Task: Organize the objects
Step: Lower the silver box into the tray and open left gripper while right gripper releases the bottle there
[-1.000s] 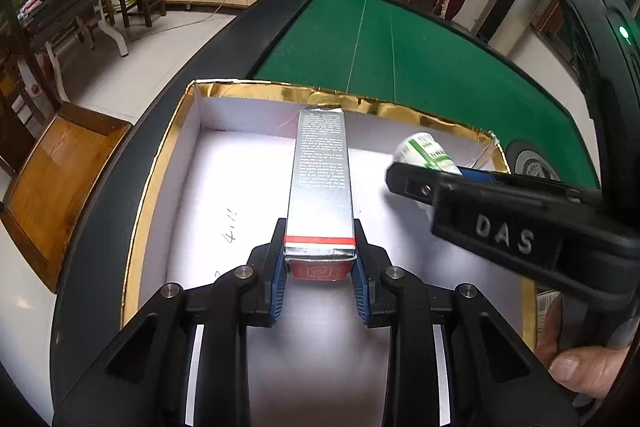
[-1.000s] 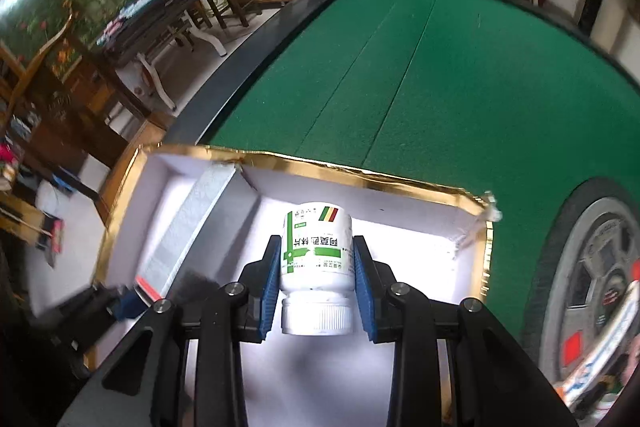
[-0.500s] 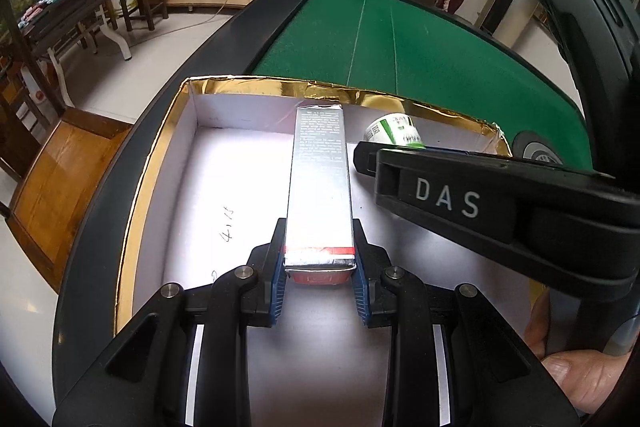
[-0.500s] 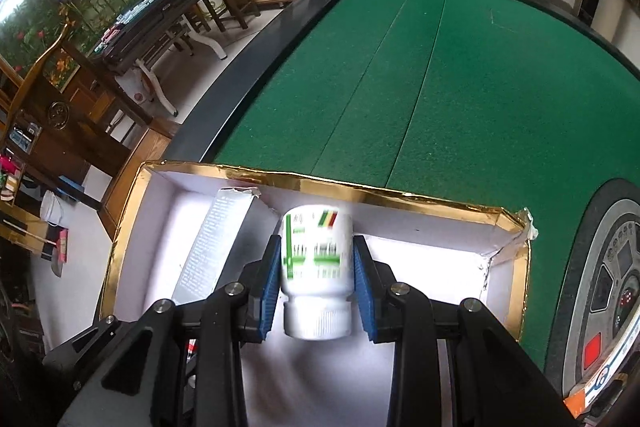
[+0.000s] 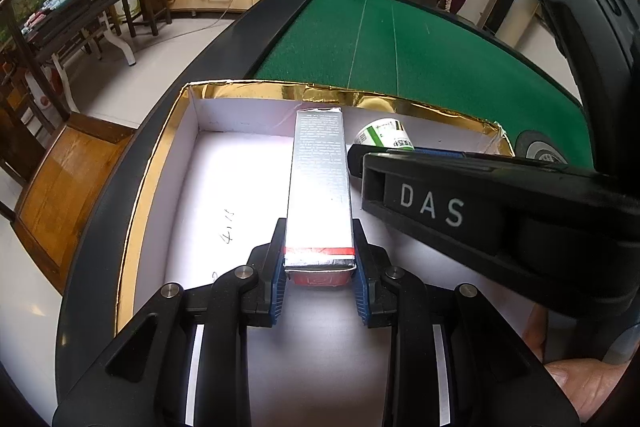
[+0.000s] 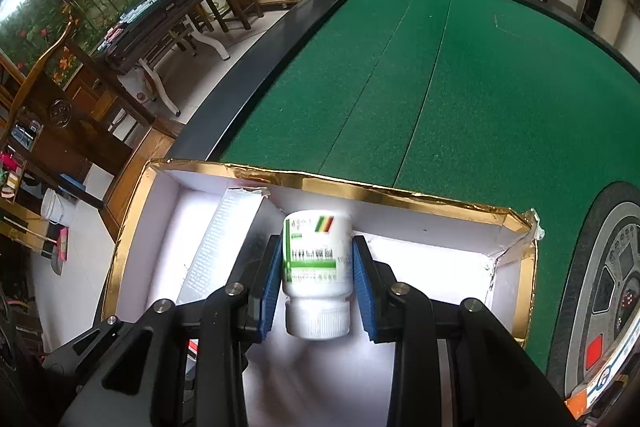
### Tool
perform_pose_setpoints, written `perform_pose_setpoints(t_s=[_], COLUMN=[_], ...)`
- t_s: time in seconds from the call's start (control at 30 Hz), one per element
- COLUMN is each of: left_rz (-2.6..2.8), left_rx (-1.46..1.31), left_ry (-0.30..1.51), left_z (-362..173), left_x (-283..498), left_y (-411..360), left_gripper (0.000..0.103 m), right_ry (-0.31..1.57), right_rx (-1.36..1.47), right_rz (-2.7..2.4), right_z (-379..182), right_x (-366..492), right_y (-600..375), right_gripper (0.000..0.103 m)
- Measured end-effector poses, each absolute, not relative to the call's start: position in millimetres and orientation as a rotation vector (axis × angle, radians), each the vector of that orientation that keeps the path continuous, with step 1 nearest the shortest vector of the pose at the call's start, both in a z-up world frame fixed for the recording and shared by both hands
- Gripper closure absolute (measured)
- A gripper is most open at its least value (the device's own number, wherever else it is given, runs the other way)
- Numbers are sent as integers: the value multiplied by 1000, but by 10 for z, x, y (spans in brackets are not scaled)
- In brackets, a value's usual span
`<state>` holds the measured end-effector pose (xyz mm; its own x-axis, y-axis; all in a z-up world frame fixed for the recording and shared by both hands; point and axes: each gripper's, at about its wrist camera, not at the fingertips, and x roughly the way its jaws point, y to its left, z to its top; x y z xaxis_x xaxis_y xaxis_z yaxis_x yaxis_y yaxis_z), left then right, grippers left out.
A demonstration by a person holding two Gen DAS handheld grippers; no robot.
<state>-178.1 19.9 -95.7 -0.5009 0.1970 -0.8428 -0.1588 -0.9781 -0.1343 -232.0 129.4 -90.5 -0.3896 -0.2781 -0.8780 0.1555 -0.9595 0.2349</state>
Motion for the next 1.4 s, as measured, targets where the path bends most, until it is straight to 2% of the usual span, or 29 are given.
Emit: perform_pose_setpoints(t_s=[0.63, 0.7, 0.77, 0.8, 1.03, 1.2, 1.4], left_rz=[2559, 2557, 2559, 2562, 2575, 2553, 2510], left_rx=[-1410, -1394, -1384, -1375, -1308, -1228, -1169], left_ry=[-107, -137, -164, -182, -244, -256, -219], left_z=[-863, -822, -787, -768, -632, -505, -387], left_x=[-1733, -1723, -1721, -1717, -1708, -1636, -1512], left_y=[199, 164, 129, 110, 61, 86, 235], left_gripper=[75, 73, 60, 58, 57, 58, 58], right_ry=[-192, -199, -210, -216, -239, -323, -383], right_rx=[1525, 1512, 1502, 1490, 1450, 1332, 1188], right_rz=[-2423, -2433, -2437, -2441, -2460, -2446, -2432], right_z=[-804, -761, -740, -715, -612, -400, -235], right_x=[-2270, -2261, -2249, -2237, -2141, -1786, -963], right_y=[1318, 1348, 1371, 1388, 1469, 1787, 2446], right_gripper=[69, 69, 69, 69, 69, 69, 69])
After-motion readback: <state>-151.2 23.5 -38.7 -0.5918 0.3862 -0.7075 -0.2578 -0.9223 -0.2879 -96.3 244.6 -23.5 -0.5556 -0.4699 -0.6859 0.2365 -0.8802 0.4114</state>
